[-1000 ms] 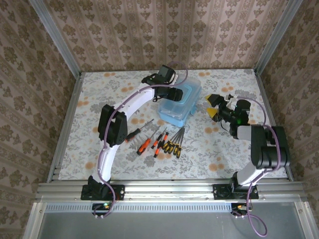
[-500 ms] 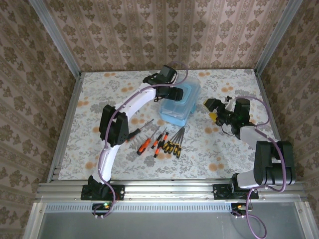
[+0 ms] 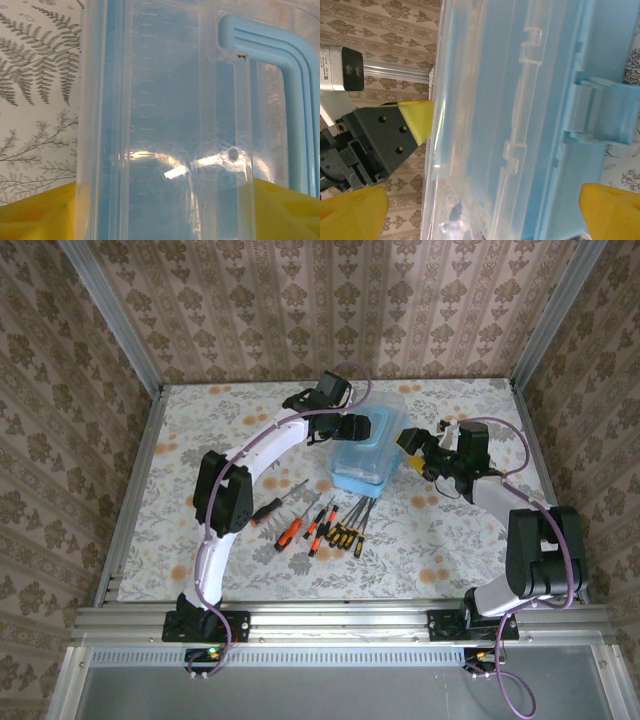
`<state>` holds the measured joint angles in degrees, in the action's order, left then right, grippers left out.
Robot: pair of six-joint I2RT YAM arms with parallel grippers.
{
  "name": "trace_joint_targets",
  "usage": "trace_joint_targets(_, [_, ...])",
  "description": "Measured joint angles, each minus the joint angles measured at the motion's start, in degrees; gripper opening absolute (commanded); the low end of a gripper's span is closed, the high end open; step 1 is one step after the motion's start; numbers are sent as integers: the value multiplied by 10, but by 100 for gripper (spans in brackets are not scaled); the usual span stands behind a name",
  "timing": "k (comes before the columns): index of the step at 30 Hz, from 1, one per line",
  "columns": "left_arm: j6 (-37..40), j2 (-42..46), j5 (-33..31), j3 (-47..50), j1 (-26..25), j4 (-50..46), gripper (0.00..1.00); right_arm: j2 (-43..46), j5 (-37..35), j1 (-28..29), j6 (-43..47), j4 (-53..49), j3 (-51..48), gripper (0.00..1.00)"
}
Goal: Pack the tool kit
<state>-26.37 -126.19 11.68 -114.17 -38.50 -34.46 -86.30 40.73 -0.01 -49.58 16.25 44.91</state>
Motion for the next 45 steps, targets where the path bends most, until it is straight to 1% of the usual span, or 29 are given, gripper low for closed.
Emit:
trace_joint_targets(6, [-22,3,27,13,0,25,56,-17,1,9,0,-2,29,99])
trace_joint_targets(13, [-43,7,49,27,7,51,56,-43,4,17,-5,3,35,99])
trace_joint_targets(21, [-65,7,58,35,11,70,55,-54,13,28,-17,9,56,98])
trace_joint_targets(31, [-75,9,61,40,11,80,56,-42,13,28,-11,-3,57,98])
trace_joint_targets(45, [-100,21,77,62,10,105,56,10,-1,29,39,-84,57,99])
